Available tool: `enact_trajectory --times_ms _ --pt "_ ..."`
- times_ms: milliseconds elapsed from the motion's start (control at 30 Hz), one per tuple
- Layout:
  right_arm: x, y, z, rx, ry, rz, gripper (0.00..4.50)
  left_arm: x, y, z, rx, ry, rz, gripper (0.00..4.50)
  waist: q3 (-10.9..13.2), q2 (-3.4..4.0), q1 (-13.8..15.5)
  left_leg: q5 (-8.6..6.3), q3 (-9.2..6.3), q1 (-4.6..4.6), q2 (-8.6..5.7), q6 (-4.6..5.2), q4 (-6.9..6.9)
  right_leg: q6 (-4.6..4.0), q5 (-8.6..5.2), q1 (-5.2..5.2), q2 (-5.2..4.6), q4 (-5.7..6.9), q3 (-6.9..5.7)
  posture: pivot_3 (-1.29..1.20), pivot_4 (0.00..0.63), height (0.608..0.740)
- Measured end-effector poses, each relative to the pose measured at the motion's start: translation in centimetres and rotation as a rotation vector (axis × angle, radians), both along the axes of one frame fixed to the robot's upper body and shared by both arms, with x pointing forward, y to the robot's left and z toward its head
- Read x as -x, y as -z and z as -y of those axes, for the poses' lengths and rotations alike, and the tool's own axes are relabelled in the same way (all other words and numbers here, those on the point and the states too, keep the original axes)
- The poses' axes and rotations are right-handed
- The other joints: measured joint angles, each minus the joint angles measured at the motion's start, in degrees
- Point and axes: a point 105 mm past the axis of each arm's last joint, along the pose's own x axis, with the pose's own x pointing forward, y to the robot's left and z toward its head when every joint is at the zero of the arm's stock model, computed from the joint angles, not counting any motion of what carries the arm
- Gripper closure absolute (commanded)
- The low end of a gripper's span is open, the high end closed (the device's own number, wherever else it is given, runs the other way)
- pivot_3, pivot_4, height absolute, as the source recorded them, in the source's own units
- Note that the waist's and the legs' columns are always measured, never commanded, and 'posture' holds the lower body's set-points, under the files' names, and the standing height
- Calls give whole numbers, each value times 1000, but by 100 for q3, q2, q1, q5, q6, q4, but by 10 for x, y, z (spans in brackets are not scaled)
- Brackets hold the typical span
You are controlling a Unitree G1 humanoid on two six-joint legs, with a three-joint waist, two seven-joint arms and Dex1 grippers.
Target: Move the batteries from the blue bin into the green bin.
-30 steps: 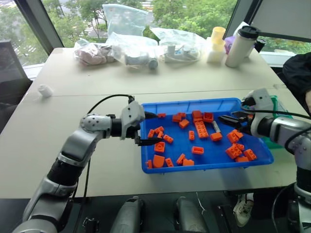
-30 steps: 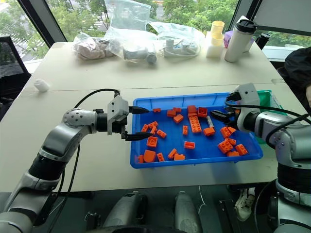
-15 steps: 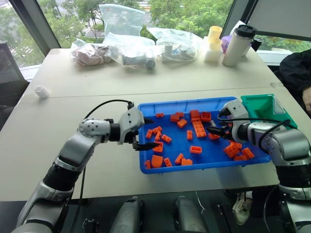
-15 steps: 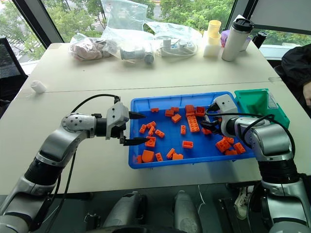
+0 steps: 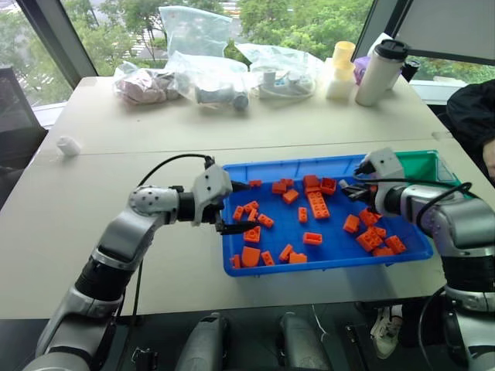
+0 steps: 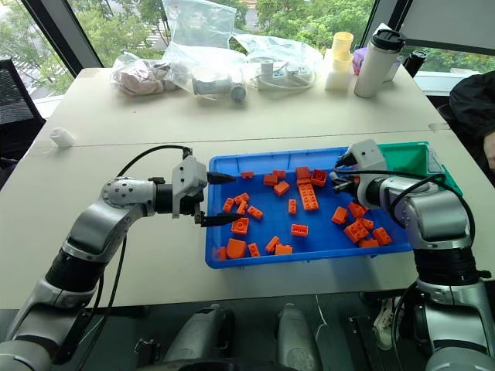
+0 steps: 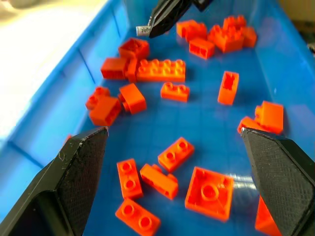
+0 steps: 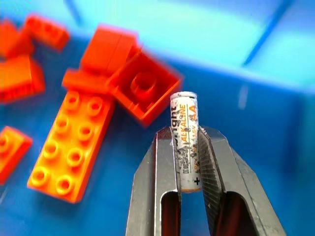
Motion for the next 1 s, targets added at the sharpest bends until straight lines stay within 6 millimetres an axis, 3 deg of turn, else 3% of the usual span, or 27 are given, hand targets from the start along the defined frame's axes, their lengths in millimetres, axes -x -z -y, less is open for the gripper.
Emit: enact_trajectory --times_ms 100,167,300,467,500,533,733,1000 --pt "-1 -44 32 -37 136 140 4478 -9 -20 12 86 16 25 0 0 0 57 0 1 0 -1 0 0 0 0 0 0 -1 -1 0 150 740" --pt "4 -61 51 -40 214 197 4478 -13 -25 18 113 29 36 0 -1 0 78 0 1 0 0 0 0 0 0 1 1 -1 -1 0 150 740" --pt "11 -57 84 -29 354 190 4478 -19 -24 27 146 48 17 0 -1 0 86 0 5 0 0 0 0 0 0 0 1 -1 1 0 150 740" --pt "16 -45 96 -23 406 153 4478 -21 -26 37 152 82 24 0 -2 3 60 1 6 1 2 0 -1 0 0 -1 5 1 2 0 150 740" --pt "17 -42 100 -23 417 143 3417 -21 -26 44 150 105 29 0 -2 3 72 1 7 1 2 0 0 0 0 0 5 1 3 0 150 740" --pt "18 -39 102 -23 422 135 3080 -20 -26 48 147 121 35 0 -2 3 81 0 7 1 1 0 1 0 0 1 5 0 3 0 150 740" --pt "21 -31 106 -23 434 108 25 -20 -24 50 130 144 44 0 -2 3 60 0 7 1 5 0 0 0 0 -1 9 1 5 0 150 740" --pt "14 -52 86 -21 273 248 25 -24 -22 40 132 96 46 0 -2 3 57 1 6 1 6 0 1 1 0 0 10 1 4 0 150 740"
